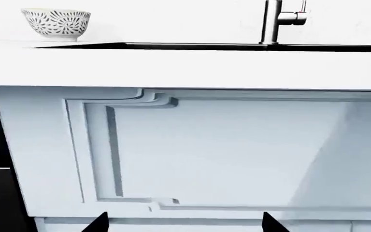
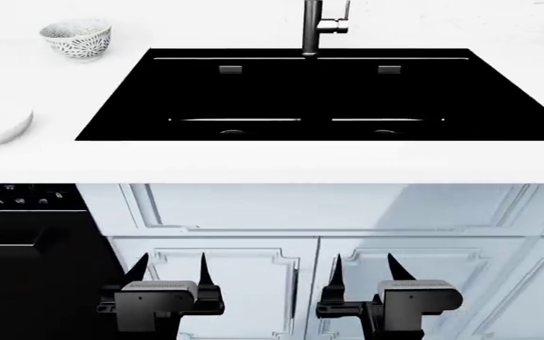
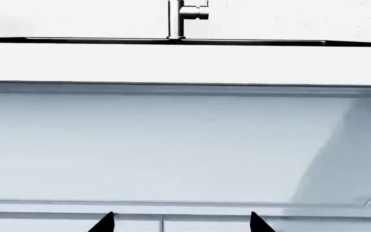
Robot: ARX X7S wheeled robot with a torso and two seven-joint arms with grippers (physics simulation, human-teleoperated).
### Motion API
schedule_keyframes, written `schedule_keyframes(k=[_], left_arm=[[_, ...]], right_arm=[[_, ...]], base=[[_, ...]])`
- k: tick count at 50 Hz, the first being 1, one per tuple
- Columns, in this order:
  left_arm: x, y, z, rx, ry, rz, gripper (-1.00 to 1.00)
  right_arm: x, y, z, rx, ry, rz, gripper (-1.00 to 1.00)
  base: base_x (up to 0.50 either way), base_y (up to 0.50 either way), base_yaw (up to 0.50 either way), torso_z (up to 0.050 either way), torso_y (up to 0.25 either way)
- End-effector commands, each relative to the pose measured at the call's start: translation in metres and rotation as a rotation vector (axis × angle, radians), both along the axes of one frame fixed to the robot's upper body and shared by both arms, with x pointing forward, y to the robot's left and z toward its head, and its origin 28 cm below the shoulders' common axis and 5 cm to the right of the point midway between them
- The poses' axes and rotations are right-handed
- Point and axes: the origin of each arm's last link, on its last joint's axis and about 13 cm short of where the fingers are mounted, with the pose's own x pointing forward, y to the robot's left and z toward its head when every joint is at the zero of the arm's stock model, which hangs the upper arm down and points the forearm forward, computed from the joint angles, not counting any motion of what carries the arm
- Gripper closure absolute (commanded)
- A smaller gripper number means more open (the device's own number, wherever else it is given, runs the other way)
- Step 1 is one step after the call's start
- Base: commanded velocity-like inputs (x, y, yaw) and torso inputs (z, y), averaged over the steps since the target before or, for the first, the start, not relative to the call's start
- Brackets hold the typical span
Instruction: Stack the bowls in the sink.
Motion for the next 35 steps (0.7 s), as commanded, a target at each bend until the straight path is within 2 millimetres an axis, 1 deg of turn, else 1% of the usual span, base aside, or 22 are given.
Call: schedule_keyframes(k=[1,35], left_arm=[[-0.0005,0.0000,0.0004,-0.002,-0.003,0.002,-1.00],[-0.0010,0.0007,-0.0010,-0.004,-0.010,0.000,-1.00]], right_arm=[[0.0002,-0.0001,-0.0002,-0.001,0.000,0.000,-1.00],[0.0001,-0.0003,-0.0010,-0.001,-0.001,0.000,-1.00]], base=[[0.00,0.50,0.00,0.000,0.000],[0.00,0.50,0.00,0.000,0.000]])
